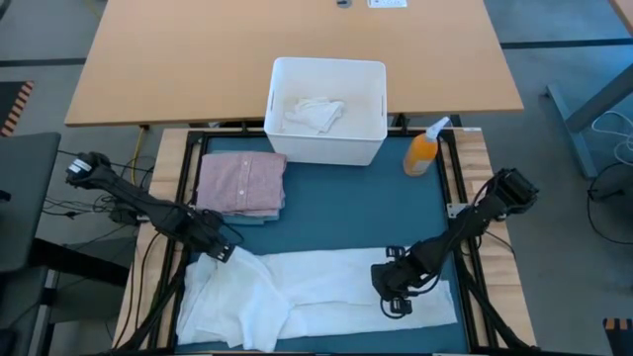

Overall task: Fold Laundry from Bin
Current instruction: Fold the white shirt

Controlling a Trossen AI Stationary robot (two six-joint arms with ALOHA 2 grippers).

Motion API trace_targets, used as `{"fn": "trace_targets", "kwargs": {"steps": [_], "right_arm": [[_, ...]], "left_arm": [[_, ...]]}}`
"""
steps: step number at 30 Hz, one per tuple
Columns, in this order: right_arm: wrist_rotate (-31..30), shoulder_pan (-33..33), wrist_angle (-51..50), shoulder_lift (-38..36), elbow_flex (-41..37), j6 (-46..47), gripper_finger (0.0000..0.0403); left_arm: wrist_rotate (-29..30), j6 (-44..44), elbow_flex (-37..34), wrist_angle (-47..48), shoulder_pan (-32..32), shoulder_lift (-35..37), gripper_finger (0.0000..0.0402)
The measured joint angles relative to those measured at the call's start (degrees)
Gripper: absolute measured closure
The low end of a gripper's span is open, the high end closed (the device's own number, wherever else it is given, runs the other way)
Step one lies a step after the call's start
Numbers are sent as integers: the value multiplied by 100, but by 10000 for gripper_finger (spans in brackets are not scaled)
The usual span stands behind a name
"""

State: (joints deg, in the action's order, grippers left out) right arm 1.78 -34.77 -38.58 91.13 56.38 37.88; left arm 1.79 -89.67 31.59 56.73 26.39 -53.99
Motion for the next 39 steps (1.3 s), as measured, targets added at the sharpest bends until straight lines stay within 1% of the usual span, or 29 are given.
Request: {"fn": "trace_targets", "kwargs": {"steps": [4,8,11,18,21,24,25,27,30,32,34,36,39], "right_arm": [[-76,-119,3,0,0,49,246],[-167,-127,12,0,0,148,246],[-175,-122,21,-2,0,171,246],[-175,-118,23,-2,0,188,246],[-192,-126,25,-2,0,324,246],[-424,-239,6,0,0,366,246],[-535,-288,-7,0,0,364,246],[-722,-385,-32,-2,0,369,246],[-970,-473,-36,-7,0,443,246],[-1103,-506,-38,-7,0,518,246],[-1113,-497,-56,-7,0,562,246],[-1113,-497,-103,-7,0,567,246],[-1110,-497,-206,-9,0,621,246]], "left_arm": [[220,16,0,-31,0,-98,305],[460,212,-2,-294,0,-112,305],[493,366,-7,-469,0,-112,305],[624,565,-7,-554,0,-112,308],[647,770,-7,-713,0,-112,332],[648,988,-7,-942,0,-113,382],[655,1064,-7,-1011,0,-112,391],[646,1206,-7,-1156,0,-112,396],[402,1325,-2,-1365,-2,-105,400],[77,1367,61,-1367,-2,-69,401],[-306,1402,179,-1313,-2,-28,401],[-610,1406,381,-1020,2,2,401],[-888,1428,795,-436,4,30,401]]}}
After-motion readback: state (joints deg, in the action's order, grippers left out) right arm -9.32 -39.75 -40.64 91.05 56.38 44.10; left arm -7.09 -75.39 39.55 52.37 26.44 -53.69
